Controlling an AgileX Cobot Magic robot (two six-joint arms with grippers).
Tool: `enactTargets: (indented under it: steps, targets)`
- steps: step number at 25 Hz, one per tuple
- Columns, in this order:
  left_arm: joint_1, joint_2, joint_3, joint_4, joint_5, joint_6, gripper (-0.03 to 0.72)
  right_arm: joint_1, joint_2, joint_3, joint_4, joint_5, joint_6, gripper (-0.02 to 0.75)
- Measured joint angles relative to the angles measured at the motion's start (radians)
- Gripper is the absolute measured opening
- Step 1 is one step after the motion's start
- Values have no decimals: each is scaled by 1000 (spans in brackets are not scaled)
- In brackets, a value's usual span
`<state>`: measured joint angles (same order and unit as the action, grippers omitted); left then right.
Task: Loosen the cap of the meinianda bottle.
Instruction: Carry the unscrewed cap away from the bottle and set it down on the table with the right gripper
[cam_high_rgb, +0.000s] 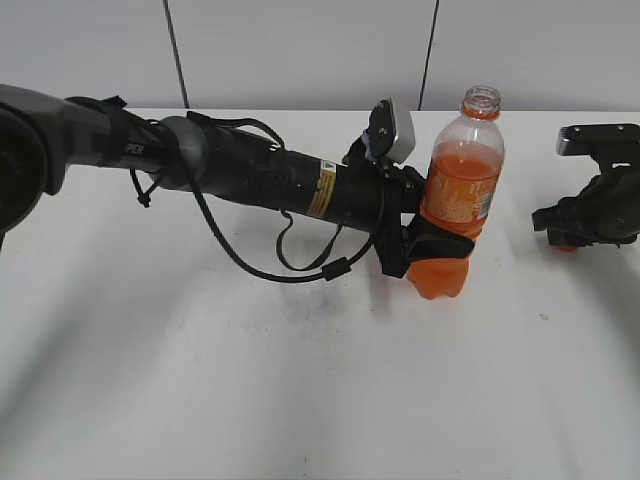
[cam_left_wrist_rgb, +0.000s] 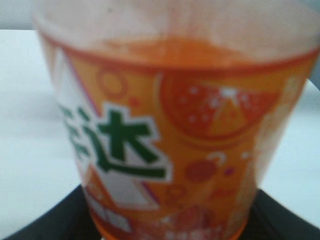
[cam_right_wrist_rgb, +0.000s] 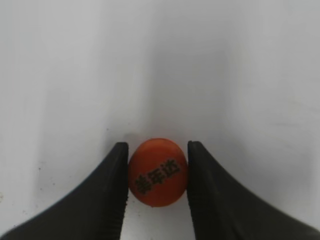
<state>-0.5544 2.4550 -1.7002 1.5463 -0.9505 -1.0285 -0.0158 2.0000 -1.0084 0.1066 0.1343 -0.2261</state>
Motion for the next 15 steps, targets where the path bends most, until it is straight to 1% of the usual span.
enactTargets:
  steps: [3, 5, 10, 12, 15]
  targets:
    - [0, 0, 0, 0, 0, 0, 407, 0, 0, 1, 0, 1, 0, 291]
    - [0, 0, 0, -1, 0, 0, 407, 0, 0, 1, 0, 8, 0, 336]
    - [0, 0, 0, -1, 0, 0, 407, 0, 0, 1, 0, 11, 0, 540]
    - [0, 0, 0, -1, 0, 0, 407, 0, 0, 1, 0, 14, 0, 568]
    - [5, 0, 0, 8, -4, 0, 407, 0, 0, 1, 7, 29, 1, 580]
